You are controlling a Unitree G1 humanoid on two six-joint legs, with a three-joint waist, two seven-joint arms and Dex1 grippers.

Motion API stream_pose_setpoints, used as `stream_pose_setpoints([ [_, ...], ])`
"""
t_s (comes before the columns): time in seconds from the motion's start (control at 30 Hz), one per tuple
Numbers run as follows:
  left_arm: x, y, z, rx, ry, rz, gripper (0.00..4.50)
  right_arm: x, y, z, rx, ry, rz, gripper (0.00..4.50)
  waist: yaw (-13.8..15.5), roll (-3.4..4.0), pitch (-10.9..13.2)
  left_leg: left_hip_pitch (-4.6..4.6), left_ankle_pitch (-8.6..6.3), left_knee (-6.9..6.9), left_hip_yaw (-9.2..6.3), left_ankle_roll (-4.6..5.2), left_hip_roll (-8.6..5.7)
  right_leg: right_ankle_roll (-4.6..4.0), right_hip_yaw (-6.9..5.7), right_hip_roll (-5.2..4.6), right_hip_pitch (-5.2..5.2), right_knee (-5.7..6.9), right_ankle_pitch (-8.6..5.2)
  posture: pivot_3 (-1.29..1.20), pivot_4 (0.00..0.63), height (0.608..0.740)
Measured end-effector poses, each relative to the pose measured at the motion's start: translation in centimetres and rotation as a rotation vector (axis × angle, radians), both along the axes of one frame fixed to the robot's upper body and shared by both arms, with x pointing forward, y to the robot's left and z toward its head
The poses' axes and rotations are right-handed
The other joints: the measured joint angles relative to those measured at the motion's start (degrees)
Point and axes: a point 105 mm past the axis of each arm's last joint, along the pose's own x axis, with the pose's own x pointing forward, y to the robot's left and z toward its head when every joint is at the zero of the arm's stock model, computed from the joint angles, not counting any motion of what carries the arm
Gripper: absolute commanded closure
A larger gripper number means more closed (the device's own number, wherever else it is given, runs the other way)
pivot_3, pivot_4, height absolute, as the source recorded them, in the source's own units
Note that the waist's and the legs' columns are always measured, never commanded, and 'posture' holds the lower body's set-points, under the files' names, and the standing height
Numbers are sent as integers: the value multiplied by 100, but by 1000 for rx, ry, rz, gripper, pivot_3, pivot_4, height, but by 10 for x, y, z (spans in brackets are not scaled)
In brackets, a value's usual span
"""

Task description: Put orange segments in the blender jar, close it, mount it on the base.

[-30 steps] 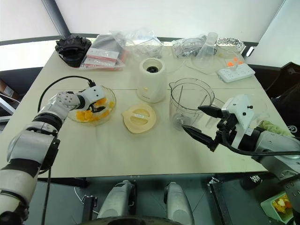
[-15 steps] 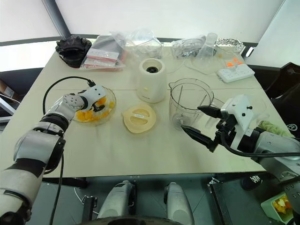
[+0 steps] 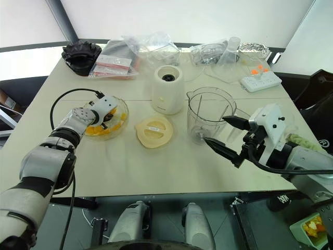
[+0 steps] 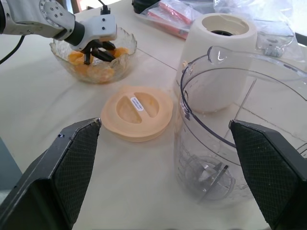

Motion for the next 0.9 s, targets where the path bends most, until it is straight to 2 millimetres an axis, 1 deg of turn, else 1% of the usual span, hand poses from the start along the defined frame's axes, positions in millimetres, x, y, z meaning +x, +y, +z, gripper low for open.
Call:
stream_pose_setpoints([
  [0.2, -1, 0, -1, -22, 0, 7, 2859, 0, 0, 0, -2, -1, 1, 0, 0, 0, 0, 0, 0, 0, 0, 0, 0, 0, 0, -1, 0, 0, 0, 0, 150, 740],
  [0.27, -1, 0, -2, -36, -1, 10, 3430, 0, 0, 0, -2, -1, 1, 0, 0, 0, 0, 0, 0, 0, 0, 0, 0, 0, 0, -1, 0, 0, 0, 0, 150, 740],
  [0.33, -3, 2, -4, -39, 3, 17, 4241, 0, 0, 0, -2, -1, 1, 0, -5, 0, 0, 1, 0, 0, 0, 0, 0, -1, 0, -1, 0, 0, 0, 0, 150, 740],
  [0.37, -3, 4, -5, -42, 3, 23, 4422, 0, 0, 0, -2, -1, 1, 0, -4, 0, 0, 1, 0, 0, 0, 0, 1, -1, 0, -1, 0, 0, 0, 0, 150, 740],
  [0.43, -5, 8, -7, -42, 5, 36, 4422, 1, 1, 1, -2, -6, 5, 0, 0, 0, 0, 1, 0, 0, 0, 0, 1, -1, 0, -1, 0, 0, 0, 0, 150, 740],
  [0.63, -5, 10, -7, -82, -14, 54, 4422, 1, 3, 2, -2, -12, 14, 0, 3, 0, 0, 1, 0, 0, 0, 0, 0, -1, 0, -2, 0, 0, 0, 0, 150, 740],
  [0.77, -7, 12, -8, -186, -44, 83, 4422, 2, 5, 1, -1, -7, 24, 0, 0, 0, 0, 1, 0, 0, 0, 0, 2, -1, 0, -2, 0, 0, 0, 0, 150, 740],
  [0.9, -6, 12, 0, -351, -90, 107, 4422, 2, 7, 0, -5, -4, 30, 0, 11, -1, 0, -2, 0, 0, 0, 0, 1, -1, 0, -4, -1, -2, 0, 0, 150, 740],
])
